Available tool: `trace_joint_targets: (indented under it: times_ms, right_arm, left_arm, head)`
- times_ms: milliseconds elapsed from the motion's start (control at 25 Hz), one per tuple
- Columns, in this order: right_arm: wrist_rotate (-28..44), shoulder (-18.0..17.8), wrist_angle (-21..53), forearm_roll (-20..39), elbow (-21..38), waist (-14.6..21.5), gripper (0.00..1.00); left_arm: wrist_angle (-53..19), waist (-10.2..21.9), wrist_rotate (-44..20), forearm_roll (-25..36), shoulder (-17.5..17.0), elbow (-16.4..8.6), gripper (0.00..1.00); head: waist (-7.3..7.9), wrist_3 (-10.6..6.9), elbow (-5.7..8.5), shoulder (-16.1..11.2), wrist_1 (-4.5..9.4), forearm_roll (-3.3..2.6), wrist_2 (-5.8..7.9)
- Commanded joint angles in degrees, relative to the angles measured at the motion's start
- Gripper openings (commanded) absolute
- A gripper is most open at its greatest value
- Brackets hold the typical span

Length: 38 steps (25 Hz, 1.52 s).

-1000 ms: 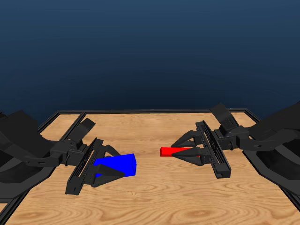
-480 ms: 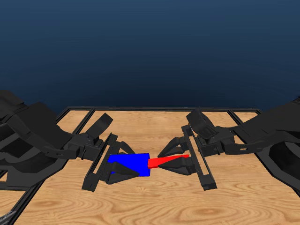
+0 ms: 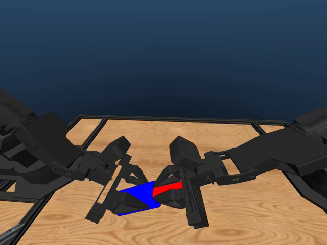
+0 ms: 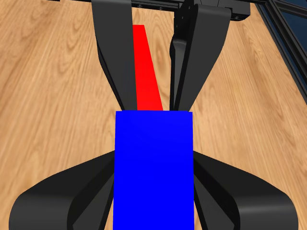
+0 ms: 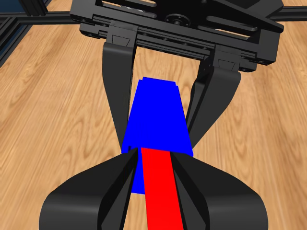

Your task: Insert peg into socket

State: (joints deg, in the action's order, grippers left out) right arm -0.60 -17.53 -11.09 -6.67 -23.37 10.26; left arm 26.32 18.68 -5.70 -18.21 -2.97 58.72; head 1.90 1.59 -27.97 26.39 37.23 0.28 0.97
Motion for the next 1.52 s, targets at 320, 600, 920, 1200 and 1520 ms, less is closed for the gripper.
trace_joint_targets:
  times_ms: [320, 600, 920, 1200, 1520]
  right_arm:
    - [9.6, 8.9, 4.5, 0.5, -12.4, -1.3, 1.0]
    - [13.0, 12.9, 3.1, 0.9, -19.2, -1.5, 1.0]
    - [16.2, 11.4, 1.5, 1.5, -21.0, -0.2, 0.0]
    - [13.0, 7.1, 5.0, 5.2, -8.7, 0.3, 0.0]
    - [12.5, 0.8, 7.1, 6.7, 0.6, 0.2, 0.0]
  left_arm:
    - [5.5, -2.3, -1.0, -0.2, 0.1, -1.7, 0.0]
    - [5.1, -2.9, -2.6, 1.2, 0.6, -2.6, 0.0]
    - [4.0, -3.9, -3.4, 2.4, 0.9, -3.1, 0.0]
    - [2.8, -4.8, -4.5, 3.8, 1.8, -3.8, 0.0]
    - [1.4, -4.7, -5.2, 4.4, 1.3, -4.4, 0.0]
  head:
    - [0.74, -0.68, 0.33, 1.4, -0.41, 0.22, -0.4]
    - [-0.07, -0.27, 0.48, 1.3, -0.31, 0.14, -0.82]
    - [-0.74, 0.16, 1.09, 0.3, -0.37, 0.01, -0.83]
    - [-1.57, 0.42, 1.51, -0.4, -0.25, -0.06, -1.34]
    - [-1.5, 0.22, 1.17, 0.1, -0.2, 0.02, -1.65]
